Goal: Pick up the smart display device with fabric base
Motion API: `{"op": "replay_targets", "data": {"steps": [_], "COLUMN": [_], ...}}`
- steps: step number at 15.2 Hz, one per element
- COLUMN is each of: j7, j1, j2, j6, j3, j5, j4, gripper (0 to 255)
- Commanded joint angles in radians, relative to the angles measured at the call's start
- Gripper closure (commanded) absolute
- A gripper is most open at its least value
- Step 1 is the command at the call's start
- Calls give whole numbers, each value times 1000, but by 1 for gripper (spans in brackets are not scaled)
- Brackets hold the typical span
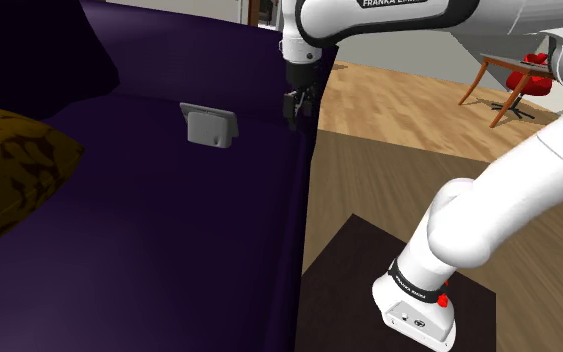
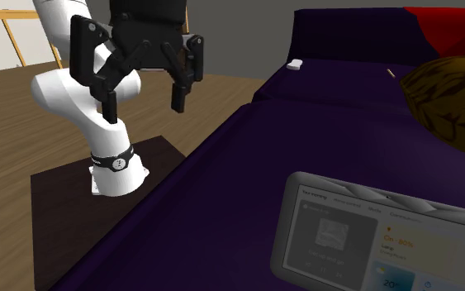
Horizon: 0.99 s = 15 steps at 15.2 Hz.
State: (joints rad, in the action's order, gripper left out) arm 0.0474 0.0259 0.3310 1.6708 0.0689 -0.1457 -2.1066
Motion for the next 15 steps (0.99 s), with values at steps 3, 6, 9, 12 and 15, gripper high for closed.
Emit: {"op": "replay_targets", "data": {"steps": [3, 6, 9, 12, 15], "j7": [42, 72, 102, 132, 162], "j1": [12, 21, 31, 44, 61], "j2": [-144, -253, -363, -478, -600], "j6": [22, 26, 20, 1, -31], "j3": [9, 18, 29, 41, 53], "j5": [-8, -15, -24, -35, -49], "j4": [137, 252, 379, 522, 686], "gripper": [0, 0, 0, 0, 0]}}
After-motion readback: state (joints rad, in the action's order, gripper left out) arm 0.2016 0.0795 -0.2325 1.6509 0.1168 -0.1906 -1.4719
